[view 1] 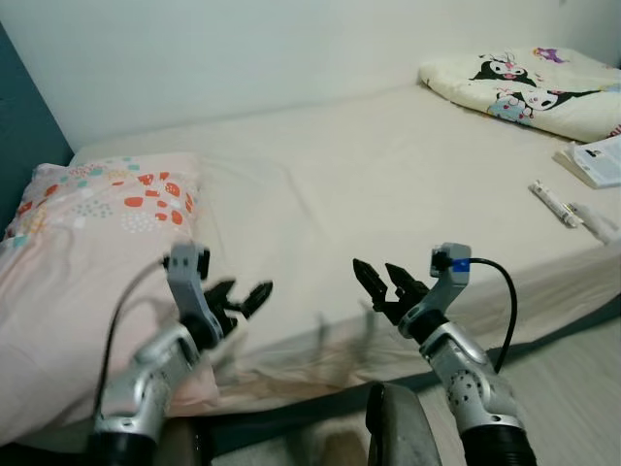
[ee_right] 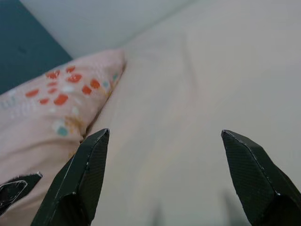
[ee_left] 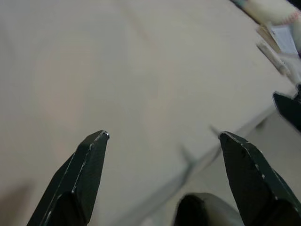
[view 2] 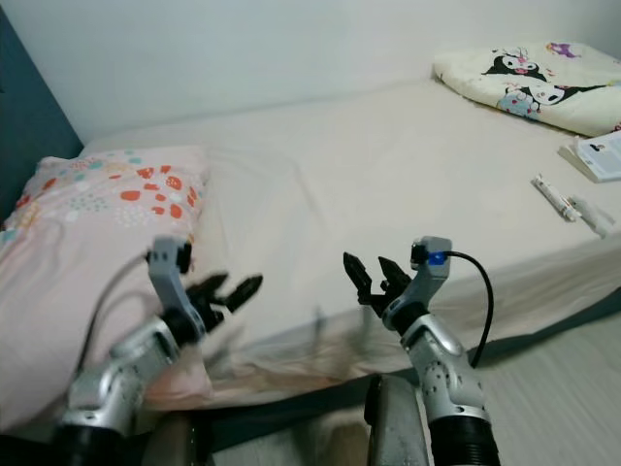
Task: Clean up the room
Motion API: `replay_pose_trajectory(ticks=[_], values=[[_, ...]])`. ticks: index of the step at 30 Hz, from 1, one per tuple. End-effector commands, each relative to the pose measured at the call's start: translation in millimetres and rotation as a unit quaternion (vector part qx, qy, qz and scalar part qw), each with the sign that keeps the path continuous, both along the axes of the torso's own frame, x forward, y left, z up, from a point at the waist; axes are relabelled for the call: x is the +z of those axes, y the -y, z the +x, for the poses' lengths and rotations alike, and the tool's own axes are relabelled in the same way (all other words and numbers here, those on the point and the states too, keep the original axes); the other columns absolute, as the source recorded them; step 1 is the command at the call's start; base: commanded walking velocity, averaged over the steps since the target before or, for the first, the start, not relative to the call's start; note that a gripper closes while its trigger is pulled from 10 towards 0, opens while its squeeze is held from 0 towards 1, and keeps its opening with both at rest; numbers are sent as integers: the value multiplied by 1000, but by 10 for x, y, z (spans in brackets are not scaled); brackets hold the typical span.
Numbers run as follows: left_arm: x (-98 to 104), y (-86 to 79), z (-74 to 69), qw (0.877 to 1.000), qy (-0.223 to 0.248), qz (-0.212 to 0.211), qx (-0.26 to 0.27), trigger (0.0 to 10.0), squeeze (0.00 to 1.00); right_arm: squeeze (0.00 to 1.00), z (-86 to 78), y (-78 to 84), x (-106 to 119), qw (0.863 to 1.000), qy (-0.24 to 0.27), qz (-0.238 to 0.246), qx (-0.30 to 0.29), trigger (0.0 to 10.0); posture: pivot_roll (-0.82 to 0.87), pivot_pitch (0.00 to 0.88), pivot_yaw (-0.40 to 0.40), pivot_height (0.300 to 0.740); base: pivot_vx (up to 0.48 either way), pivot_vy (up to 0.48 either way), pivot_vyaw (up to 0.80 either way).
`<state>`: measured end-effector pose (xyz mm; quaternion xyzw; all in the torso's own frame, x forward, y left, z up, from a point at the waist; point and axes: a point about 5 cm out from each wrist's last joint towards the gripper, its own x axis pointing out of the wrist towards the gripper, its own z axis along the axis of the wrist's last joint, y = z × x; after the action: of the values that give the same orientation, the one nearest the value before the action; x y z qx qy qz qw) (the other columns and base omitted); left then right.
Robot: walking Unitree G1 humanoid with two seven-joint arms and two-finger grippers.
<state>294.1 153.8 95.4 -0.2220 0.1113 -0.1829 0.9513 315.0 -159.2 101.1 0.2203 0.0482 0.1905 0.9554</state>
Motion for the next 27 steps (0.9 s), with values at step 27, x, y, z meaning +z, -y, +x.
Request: replay_pose_trajectory(ticks=[27], values=[[-523,-361,-497,999,-31,-28,12,10000,0,0,-191,72,-703,993,-111,-47,13,10000,53,0,-42,635,-53,0,0]])
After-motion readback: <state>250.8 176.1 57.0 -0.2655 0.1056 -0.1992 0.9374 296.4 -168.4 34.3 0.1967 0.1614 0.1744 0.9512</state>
